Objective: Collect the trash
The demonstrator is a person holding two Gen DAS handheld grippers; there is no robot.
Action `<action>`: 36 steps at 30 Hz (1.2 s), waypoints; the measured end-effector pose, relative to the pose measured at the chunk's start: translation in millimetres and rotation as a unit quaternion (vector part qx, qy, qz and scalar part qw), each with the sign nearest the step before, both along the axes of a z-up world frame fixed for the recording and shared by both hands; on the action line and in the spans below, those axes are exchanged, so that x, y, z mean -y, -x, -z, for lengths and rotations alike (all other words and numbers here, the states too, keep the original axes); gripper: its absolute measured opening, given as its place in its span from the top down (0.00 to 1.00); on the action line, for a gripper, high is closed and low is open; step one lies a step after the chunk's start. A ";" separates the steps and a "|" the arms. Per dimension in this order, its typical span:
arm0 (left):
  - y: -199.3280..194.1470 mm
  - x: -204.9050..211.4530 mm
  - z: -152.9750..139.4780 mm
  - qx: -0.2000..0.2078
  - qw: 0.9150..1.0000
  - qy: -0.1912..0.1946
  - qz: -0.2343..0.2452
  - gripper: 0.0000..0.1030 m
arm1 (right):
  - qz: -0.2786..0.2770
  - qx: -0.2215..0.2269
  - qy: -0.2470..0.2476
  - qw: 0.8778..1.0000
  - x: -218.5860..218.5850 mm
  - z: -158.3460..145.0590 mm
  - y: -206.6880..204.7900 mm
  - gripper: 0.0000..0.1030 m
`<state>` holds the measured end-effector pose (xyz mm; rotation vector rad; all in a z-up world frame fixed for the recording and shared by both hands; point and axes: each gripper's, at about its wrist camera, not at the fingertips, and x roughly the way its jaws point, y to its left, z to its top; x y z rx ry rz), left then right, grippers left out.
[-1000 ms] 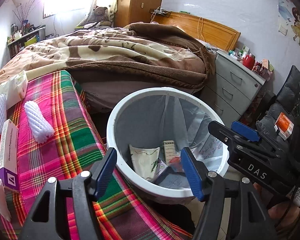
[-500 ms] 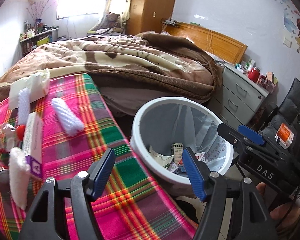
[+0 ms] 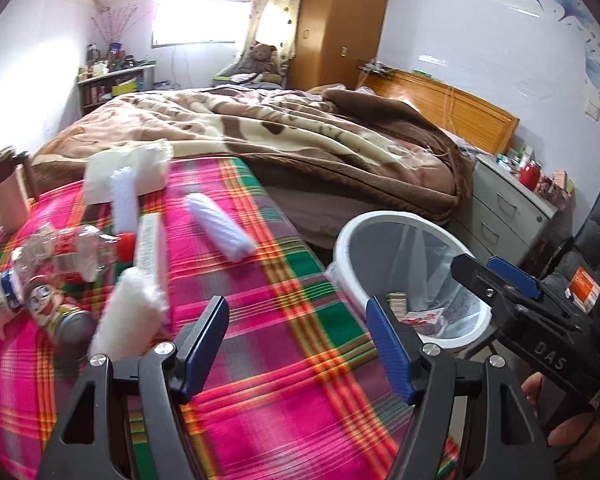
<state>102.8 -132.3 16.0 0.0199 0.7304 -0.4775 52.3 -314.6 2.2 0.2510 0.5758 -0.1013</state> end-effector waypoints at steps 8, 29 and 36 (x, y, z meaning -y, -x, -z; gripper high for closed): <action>-2.8 -52.9 4.1 -0.002 0.998 0.007 -0.054 0.29 | -0.044 0.012 -0.002 0.999 -37.0 2.6 -6.3 0.31; -16.1 -186.4 22.2 -0.015 0.981 0.018 -0.191 0.26 | -0.166 -0.035 0.011 0.985 -132.4 14.7 -40.9 0.31; -27.9 -219.0 24.7 -0.017 0.975 0.020 -0.221 0.26 | -0.180 -0.054 0.003 0.982 -153.3 20.6 -55.4 0.31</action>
